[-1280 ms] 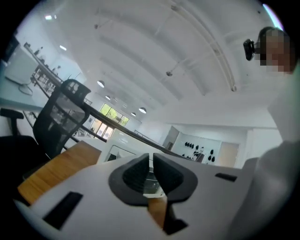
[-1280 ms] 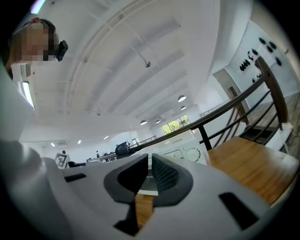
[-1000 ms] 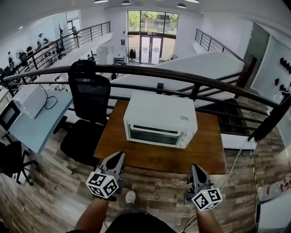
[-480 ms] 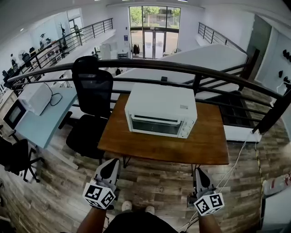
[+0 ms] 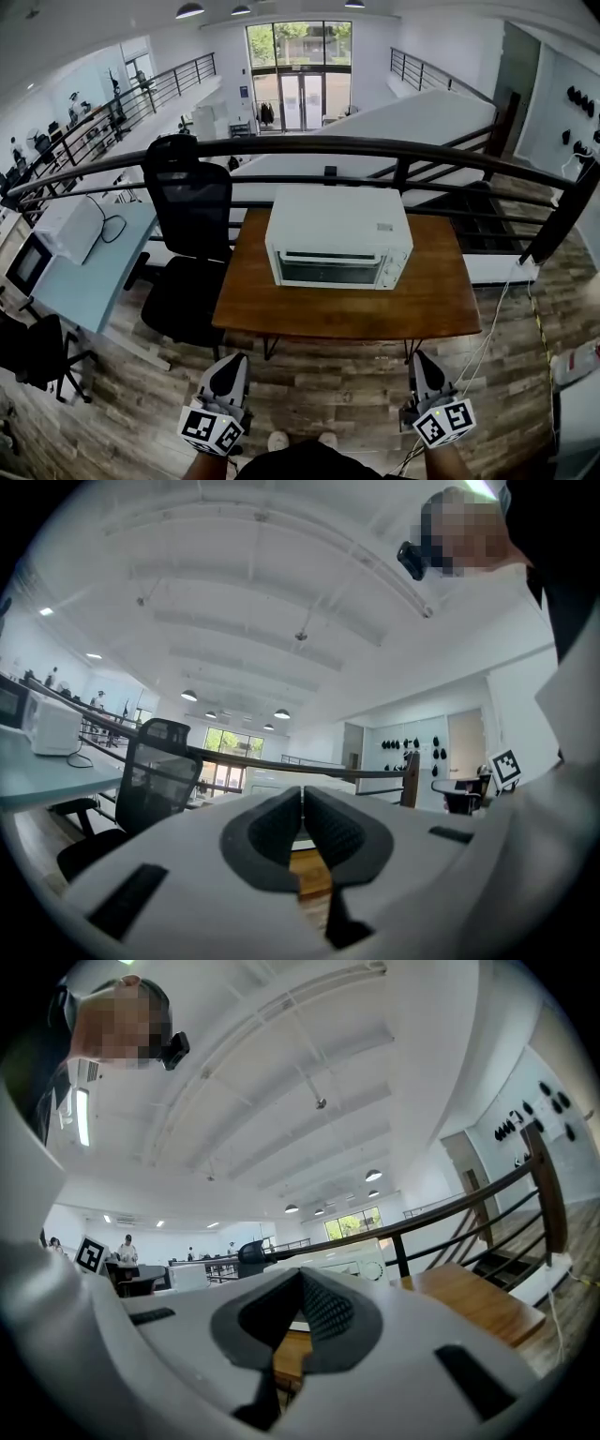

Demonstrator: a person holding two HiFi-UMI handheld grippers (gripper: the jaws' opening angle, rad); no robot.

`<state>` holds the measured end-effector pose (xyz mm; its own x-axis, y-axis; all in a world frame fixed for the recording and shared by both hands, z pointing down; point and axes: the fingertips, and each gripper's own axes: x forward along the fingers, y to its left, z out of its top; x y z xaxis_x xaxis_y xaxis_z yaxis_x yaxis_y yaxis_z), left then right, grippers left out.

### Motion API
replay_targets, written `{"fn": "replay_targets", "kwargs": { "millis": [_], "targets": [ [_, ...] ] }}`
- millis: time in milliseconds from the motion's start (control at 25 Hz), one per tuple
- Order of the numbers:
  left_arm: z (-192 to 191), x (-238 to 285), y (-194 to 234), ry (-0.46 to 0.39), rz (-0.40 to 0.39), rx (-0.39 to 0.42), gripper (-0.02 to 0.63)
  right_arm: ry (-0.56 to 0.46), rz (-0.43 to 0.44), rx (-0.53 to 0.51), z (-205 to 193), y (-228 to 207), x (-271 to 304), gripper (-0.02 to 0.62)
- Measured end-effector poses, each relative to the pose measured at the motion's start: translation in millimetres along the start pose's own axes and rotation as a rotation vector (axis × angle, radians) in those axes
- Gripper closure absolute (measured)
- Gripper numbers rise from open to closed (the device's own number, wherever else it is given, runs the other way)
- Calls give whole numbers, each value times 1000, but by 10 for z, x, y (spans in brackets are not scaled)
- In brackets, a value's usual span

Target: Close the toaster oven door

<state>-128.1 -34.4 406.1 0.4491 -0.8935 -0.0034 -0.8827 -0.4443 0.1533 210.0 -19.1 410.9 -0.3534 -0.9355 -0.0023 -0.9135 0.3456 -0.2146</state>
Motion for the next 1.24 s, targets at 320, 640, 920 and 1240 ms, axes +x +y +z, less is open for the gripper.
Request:
{"fn": "replay_targets", "kwargs": {
  "millis": [320, 640, 920, 1240],
  "targets": [
    [-26, -20, 202, 13, -41, 1, 589, -26, -24, -7, 40, 270, 82, 598],
    [-44, -13, 309, 15, -61, -11, 589, 0, -22, -16, -22, 398, 181, 600],
    [-51, -18, 371, 21, -48, -16, 589, 8, -3, -15, -11, 434, 286, 600],
    [-34, 48, 440, 23, -43, -14, 589, 17, 8, -9, -31, 422, 424, 600]
  ]
}}
